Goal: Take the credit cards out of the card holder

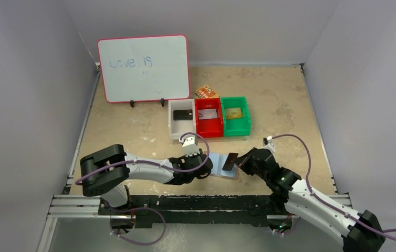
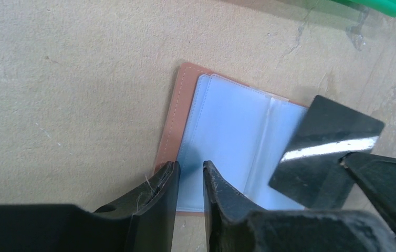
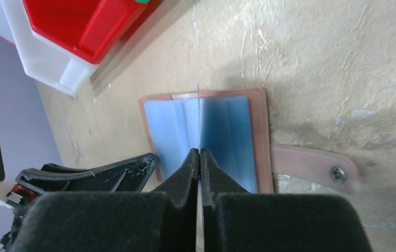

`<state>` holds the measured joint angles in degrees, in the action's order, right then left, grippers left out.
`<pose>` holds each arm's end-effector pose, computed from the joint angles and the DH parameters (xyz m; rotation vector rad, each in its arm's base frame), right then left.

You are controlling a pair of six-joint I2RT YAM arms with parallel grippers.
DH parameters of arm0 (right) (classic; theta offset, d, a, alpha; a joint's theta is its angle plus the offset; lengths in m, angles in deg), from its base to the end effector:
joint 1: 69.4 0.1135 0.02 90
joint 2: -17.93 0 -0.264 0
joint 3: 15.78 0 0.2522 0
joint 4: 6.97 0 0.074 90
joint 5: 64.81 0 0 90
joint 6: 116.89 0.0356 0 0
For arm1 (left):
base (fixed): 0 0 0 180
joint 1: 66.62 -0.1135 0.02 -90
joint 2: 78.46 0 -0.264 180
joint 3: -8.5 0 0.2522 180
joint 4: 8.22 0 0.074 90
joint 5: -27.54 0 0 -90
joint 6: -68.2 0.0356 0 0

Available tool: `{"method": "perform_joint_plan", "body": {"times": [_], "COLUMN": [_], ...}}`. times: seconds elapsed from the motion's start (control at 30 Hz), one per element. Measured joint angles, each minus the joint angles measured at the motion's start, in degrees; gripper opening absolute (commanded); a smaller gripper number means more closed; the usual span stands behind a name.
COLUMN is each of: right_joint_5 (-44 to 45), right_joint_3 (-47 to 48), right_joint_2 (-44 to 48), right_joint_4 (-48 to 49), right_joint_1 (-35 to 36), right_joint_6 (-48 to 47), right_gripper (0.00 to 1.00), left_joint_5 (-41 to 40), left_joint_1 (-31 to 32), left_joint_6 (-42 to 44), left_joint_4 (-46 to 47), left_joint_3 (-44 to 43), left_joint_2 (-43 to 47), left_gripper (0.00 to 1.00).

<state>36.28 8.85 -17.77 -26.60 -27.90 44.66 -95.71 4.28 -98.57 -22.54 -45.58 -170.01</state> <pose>0.1145 0.0921 0.1635 0.7033 2.1405 0.9477 0.1138 -0.2691 0.1424 -0.3629 2.3332 -0.5861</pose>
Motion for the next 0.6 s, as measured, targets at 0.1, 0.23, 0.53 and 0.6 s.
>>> {"method": "perform_joint_plan", "body": {"times": [0.1, 0.23, 0.53, 0.6], "right_joint_5": [2.95, 4.90, 3.89, 3.06], "right_joint_3": [1.49, 3.69, 4.52, 4.68], "right_joint_2": [2.01, 2.73, 2.95, 3.43], "right_joint_4": [-3.85, -6.56, -5.70, -4.96], "right_joint_1": [0.00, 0.00, 0.00, 0.00], "right_joint_6": [-0.55, -2.32, -7.61, -9.01], "right_gripper": [0.00, 0.00, 0.00, 0.00], "left_joint_5": [-0.22, -0.24, -1.20, -2.05], "left_joint_1": [0.00, 0.00, -0.13, -0.57], "left_joint_6": [0.57, 0.94, 3.61, 4.63], "left_joint_4": [-1.01, -1.38, -6.19, -8.22], "left_joint_3": [-0.07, -0.24, -0.31, -0.44], "left_joint_2": [0.35, 0.48, 3.61, 4.85], "left_gripper": [0.26, 0.30, 0.40, 0.43]}}
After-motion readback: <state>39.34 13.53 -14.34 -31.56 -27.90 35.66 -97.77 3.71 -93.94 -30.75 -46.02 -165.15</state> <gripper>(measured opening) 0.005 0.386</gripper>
